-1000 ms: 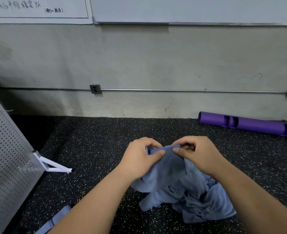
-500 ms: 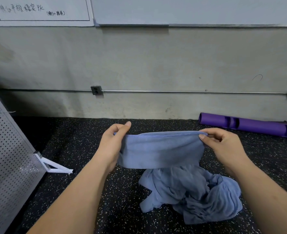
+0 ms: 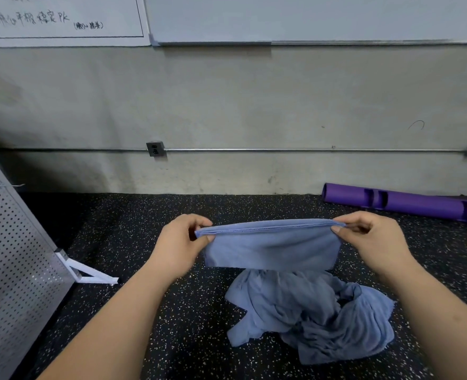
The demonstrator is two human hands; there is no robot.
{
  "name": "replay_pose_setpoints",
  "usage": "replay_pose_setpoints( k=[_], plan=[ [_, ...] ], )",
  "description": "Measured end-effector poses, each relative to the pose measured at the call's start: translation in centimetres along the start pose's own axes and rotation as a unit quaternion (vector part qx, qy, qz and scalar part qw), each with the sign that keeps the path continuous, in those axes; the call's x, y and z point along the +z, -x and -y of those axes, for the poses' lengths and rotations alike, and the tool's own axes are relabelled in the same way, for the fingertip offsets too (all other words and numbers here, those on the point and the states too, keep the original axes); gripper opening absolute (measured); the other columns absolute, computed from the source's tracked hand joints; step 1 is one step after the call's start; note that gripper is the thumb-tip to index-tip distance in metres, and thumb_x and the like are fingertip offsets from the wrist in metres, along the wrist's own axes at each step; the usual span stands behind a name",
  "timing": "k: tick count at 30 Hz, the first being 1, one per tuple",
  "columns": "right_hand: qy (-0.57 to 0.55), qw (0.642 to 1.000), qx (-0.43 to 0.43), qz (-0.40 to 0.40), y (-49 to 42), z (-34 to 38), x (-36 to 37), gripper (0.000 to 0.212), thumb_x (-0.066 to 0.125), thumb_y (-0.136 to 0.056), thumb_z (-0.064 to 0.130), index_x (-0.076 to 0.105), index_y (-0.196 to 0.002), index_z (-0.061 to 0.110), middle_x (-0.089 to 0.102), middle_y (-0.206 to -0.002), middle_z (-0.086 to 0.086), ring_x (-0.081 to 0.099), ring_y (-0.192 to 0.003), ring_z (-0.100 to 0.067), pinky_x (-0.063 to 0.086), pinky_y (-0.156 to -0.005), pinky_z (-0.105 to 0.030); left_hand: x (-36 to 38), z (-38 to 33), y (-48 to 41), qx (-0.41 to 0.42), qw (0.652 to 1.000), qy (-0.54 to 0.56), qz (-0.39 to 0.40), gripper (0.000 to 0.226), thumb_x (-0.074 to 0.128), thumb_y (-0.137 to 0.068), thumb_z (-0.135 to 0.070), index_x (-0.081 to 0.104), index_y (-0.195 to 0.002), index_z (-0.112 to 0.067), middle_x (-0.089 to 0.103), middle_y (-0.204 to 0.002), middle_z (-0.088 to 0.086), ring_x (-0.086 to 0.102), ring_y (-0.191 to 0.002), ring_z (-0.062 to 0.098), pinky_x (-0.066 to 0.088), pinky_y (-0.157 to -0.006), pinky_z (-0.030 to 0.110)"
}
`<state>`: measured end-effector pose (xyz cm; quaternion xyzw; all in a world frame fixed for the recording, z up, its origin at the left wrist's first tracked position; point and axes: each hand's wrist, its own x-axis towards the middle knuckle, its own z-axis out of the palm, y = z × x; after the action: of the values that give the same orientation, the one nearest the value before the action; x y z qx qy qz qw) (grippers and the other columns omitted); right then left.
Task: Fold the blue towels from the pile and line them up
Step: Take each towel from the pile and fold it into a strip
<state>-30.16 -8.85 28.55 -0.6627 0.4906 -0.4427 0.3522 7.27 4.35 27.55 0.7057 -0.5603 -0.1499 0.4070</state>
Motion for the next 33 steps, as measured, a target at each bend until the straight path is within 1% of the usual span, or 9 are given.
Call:
replay_pose_setpoints(
  k=[3, 5, 7, 11, 14, 18, 23, 27, 33],
  plan=[
    [0.057, 0.998, -0.005, 0.001, -0.1, -0.3, -0.5, 0.020, 0.089, -0.082, 0.007, 0.083, -0.089, 0.024, 0.080, -0.085, 0.008, 0.075, -0.084, -0.018, 0.059, -0.080, -0.025, -0.3, 0.5, 0.1, 0.030, 0.998, -0.060, -0.006, 0.008, 0.083, -0.091, -0.032, 0.076, -0.089, -0.037, 0.069, -0.092, -0.016, 0.064, -0.086, 0.001, 0.049, -0.078, 0.025],
    [0.110, 0.994, -0.008, 0.008, -0.2, -0.6, -0.6, 0.018, 0.089, -0.084, 0.013, 0.082, -0.088, 0.030, 0.078, -0.080, 0.014, 0.073, -0.080, -0.007, 0.052, -0.071, -0.009, -0.6, 1.1, 0.1, 0.030, 0.998, -0.047, 0.011, 0.006, 0.080, -0.094, -0.035, 0.077, -0.088, -0.036, 0.072, -0.090, -0.015, 0.066, -0.085, 0.004, 0.053, -0.079, 0.030],
    [0.174, 0.985, -0.012, 0.005, 0.0, -0.2, -0.5, 0.016, 0.085, -0.088, 0.021, 0.080, -0.091, 0.036, 0.076, -0.078, 0.017, 0.067, -0.075, 0.005, 0.042, -0.064, -0.004, -0.8, 1.4, 0.1, 0.026, 0.999, -0.030, 0.028, 0.007, 0.076, -0.098, -0.034, 0.078, -0.091, -0.034, 0.075, -0.087, -0.015, 0.069, -0.083, 0.007, 0.057, -0.080, 0.035],
    [0.205, 0.977, -0.046, -0.021, 0.2, 0.7, -0.1, 0.015, 0.079, -0.094, 0.025, 0.078, -0.097, 0.039, 0.073, -0.086, 0.019, 0.063, -0.079, 0.007, 0.036, -0.065, -0.005, -1.0, 1.4, 0.2, 0.015, 1.000, -0.005, -0.005, 0.010, 0.074, -0.099, -0.028, 0.078, -0.093, -0.034, 0.076, -0.086, -0.019, 0.070, -0.080, 0.005, 0.057, -0.079, 0.030],
    [0.253, 0.966, -0.046, 0.028, 0.5, 0.9, 0.4, 0.015, 0.085, -0.088, 0.026, 0.079, -0.086, 0.040, 0.073, -0.078, 0.024, 0.064, -0.074, 0.010, 0.039, -0.064, -0.004, -1.3, 1.5, 0.2, -0.003, 1.000, -0.004, -0.029, 0.012, 0.079, -0.096, -0.024, 0.079, -0.091, -0.034, 0.075, -0.084, -0.023, 0.070, -0.078, 0.003, 0.056, -0.077, 0.026],
    [0.184, 0.982, -0.046, -0.015, 0.4, 1.3, 0.4, 0.014, 0.088, -0.085, 0.025, 0.082, -0.087, 0.037, 0.073, -0.075, 0.027, 0.067, -0.075, 0.006, 0.045, -0.068, -0.013, -1.6, 1.5, 0.3, -0.007, 0.999, -0.034, -0.038, 0.013, 0.081, -0.093, -0.022, 0.079, -0.091, -0.035, 0.073, -0.082, -0.025, 0.068, -0.077, 0.000, 0.053, -0.073, 0.020],
    [0.173, 0.983, -0.049, -0.041, 0.4, 1.3, 1.0, 0.014, 0.087, -0.086, 0.023, 0.080, -0.086, 0.036, 0.072, -0.076, 0.029, 0.067, -0.076, 0.005, 0.045, -0.065, -0.006, -1.8, 1.3, 0.4, -0.002, 0.997, -0.052, -0.061, 0.016, 0.082, -0.092, -0.019, 0.080, -0.093, -0.035, 0.073, -0.085, -0.021, 0.067, -0.080, -0.001, 0.057, -0.077, 0.026],
    [0.227, 0.973, -0.049, -0.012, 0.6, 1.4, 1.6, 0.015, 0.088, -0.085, 0.027, 0.079, -0.082, 0.039, 0.072, -0.074, 0.027, 0.065, -0.078, 0.010, 0.043, -0.066, -0.014, -1.8, 1.2, 0.4, -0.012, 0.994, -0.067, -0.084, 0.017, 0.081, -0.092, -0.018, 0.079, -0.092, -0.035, 0.073, -0.086, -0.022, 0.066, -0.080, -0.003, 0.052, -0.073, 0.020],
    [0.226, 0.973, -0.039, 0.022, 0.4, 0.8, 2.1, 0.018, 0.083, -0.090, 0.023, 0.074, -0.086, 0.038, 0.074, -0.083, 0.019, 0.067, -0.079, 0.002, 0.047, -0.072, -0.020, -1.6, 1.1, 0.3, -0.027, 0.988, -0.098, -0.115, 0.013, 0.080, -0.093, -0.023, 0.074, -0.090, -0.034, 0.070, -0.081, -0.019, 0.064, -0.076, 0.002, 0.053, -0.071, 0.029]
  ],
)
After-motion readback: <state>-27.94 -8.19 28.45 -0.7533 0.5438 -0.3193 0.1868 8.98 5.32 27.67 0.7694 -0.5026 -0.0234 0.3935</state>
